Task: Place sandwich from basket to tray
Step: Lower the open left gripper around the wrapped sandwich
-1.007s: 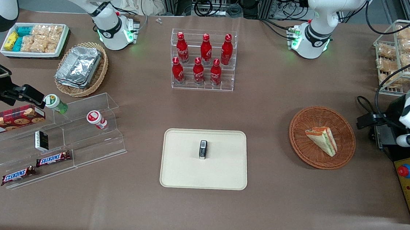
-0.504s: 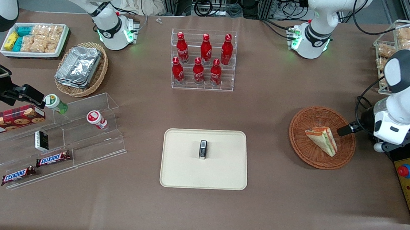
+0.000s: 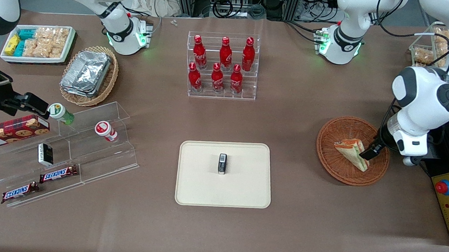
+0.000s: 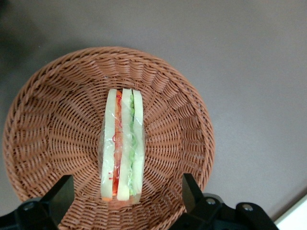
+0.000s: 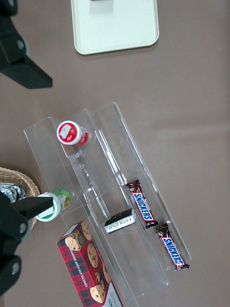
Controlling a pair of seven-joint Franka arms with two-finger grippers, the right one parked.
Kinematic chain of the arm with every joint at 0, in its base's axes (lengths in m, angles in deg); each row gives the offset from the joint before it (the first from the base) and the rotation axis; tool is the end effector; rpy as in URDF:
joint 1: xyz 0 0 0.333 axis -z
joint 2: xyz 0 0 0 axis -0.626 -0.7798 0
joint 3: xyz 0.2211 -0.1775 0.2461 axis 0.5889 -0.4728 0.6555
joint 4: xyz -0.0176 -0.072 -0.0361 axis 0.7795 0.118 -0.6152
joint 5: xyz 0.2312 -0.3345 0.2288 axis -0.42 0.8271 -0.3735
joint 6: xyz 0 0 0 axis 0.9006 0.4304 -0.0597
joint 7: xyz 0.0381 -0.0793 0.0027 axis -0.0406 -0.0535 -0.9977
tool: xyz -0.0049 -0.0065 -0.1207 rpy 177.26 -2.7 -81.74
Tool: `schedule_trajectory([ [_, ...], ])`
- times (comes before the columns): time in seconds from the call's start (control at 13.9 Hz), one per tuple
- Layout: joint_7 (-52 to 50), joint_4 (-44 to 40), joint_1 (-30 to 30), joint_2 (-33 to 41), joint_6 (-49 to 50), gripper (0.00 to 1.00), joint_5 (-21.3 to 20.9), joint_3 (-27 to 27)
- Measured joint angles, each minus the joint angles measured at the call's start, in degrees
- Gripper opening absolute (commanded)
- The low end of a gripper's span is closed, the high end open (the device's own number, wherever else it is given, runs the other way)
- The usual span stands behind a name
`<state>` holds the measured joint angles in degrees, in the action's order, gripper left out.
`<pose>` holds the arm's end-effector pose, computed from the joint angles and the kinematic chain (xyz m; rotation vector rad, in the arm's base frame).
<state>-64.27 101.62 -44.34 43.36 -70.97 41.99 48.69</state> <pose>0.6002 -0.0033 0.3186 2.7656 1.2817 0.0985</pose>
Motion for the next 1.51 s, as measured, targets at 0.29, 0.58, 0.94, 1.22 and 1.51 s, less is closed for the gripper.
schedule_trajectory([
  [0.29, -0.2, 3.51, 0.01, -1.98, -4.75, 1.0, 0.47, 0.0],
  [0.58, -0.2, 5.8, 0.03, -4.15, -9.12, 1.0, 0.57, 0.0],
  [0.94, -0.2, 6.77, 0.13, -8.22, -13.66, 1.0, 0.72, -0.04],
  [1.22, -0.49, 6.67, 0.17, -8.96, -14.21, 0.48, 0.83, -0.07],
  [1.51, -1.04, 6.55, 0.24, -9.03, -14.32, 0.1, 0.85, -0.15],
])
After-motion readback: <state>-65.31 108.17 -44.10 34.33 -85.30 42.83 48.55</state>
